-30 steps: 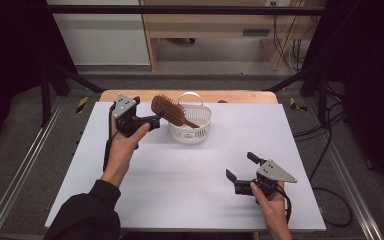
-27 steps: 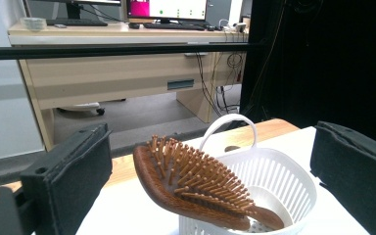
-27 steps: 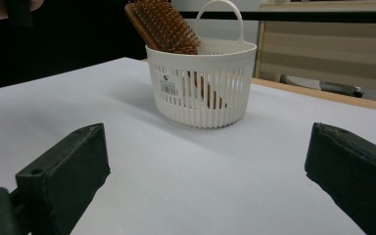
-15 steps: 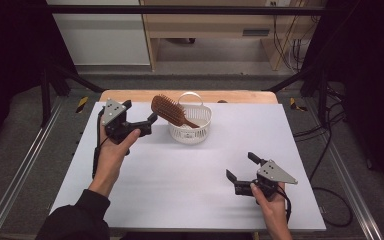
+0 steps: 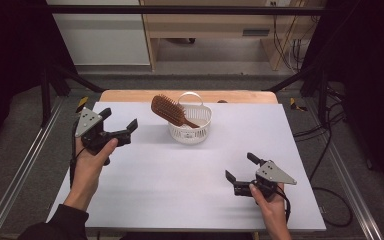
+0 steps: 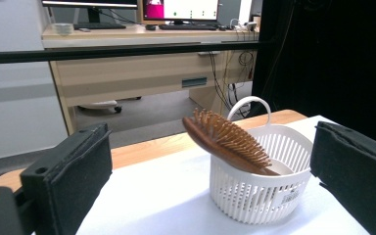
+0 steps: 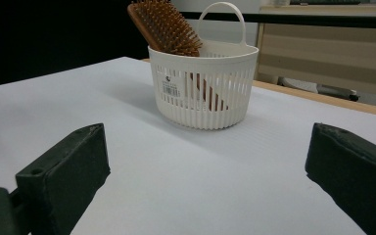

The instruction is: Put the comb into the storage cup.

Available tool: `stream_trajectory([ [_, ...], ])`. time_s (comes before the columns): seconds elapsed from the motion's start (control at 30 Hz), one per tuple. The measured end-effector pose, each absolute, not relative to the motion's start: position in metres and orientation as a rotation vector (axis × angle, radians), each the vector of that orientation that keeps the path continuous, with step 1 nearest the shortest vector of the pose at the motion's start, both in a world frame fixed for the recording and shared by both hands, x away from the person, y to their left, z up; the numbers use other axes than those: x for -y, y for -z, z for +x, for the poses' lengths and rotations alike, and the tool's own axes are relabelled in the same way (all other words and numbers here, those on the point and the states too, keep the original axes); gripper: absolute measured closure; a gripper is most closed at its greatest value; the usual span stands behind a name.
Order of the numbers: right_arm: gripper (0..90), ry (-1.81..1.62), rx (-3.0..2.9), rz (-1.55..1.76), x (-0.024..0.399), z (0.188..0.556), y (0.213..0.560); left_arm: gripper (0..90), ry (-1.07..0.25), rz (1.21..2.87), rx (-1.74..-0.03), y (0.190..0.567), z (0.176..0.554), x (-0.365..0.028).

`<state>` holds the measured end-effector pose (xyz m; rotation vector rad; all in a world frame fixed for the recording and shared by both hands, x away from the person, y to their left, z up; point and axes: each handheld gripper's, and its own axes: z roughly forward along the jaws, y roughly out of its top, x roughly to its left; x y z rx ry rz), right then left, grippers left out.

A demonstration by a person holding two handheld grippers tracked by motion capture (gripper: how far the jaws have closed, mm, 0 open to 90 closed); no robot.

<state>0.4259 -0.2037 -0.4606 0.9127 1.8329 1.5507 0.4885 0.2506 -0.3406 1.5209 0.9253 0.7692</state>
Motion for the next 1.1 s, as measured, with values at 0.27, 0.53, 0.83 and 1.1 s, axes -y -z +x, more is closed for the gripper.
stream_trajectory([
  [0.27,3.0,-1.551,-1.833,0.915,0.204,0.426,0.46,1.8,-0.779,1.498,-0.925,0.335,0.479,-0.265],
  [0.53,2.6,-1.549,-1.837,0.914,0.204,0.426,0.461,1.1,-0.778,1.495,-0.922,0.332,0.471,-0.275],
  [0.83,2.4,-1.548,-1.84,0.912,0.205,0.426,0.46,1.0,-0.814,1.493,-0.923,0.335,0.458,-0.289],
  [1.1,2.5,-1.541,-1.845,0.91,0.206,0.425,0.46,1.0,-0.832,1.478,-0.932,0.341,0.447,-0.305],
])
